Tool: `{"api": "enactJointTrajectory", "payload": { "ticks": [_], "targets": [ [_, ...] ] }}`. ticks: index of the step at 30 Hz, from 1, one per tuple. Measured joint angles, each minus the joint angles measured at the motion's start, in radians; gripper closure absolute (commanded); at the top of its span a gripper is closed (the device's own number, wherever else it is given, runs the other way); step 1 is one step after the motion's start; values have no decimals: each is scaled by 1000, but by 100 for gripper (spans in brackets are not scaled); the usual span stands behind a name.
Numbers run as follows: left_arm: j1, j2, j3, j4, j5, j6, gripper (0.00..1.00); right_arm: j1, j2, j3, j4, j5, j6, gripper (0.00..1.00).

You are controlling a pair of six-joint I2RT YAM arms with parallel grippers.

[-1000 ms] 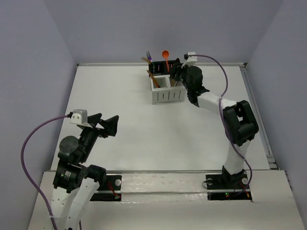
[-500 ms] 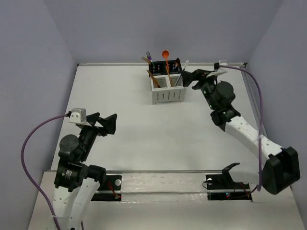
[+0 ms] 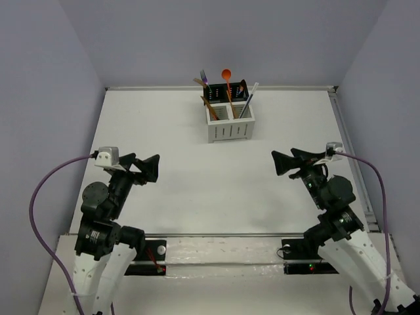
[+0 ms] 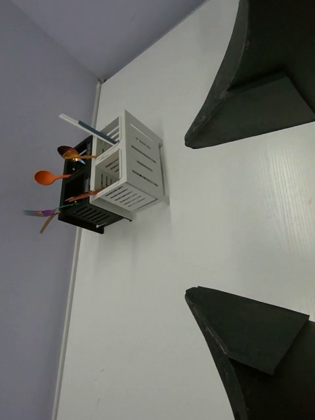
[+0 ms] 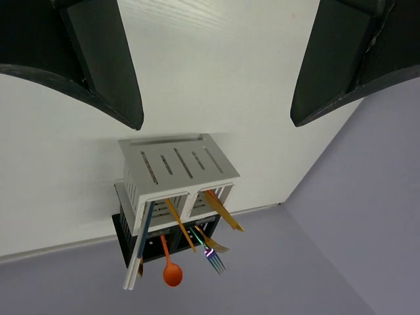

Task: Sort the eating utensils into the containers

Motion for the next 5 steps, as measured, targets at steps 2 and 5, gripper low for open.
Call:
{"api": "enactJointTrajectory", "payload": {
  "ticks": [2,5],
  "targets": [
    [0,0,2,-1,-5,2,1,0,-41,-2,-56,3,5,0],
    [0,3,11,-6,-11,4,1,0,-74,-1,-106,11,5,0]
  ]
}}
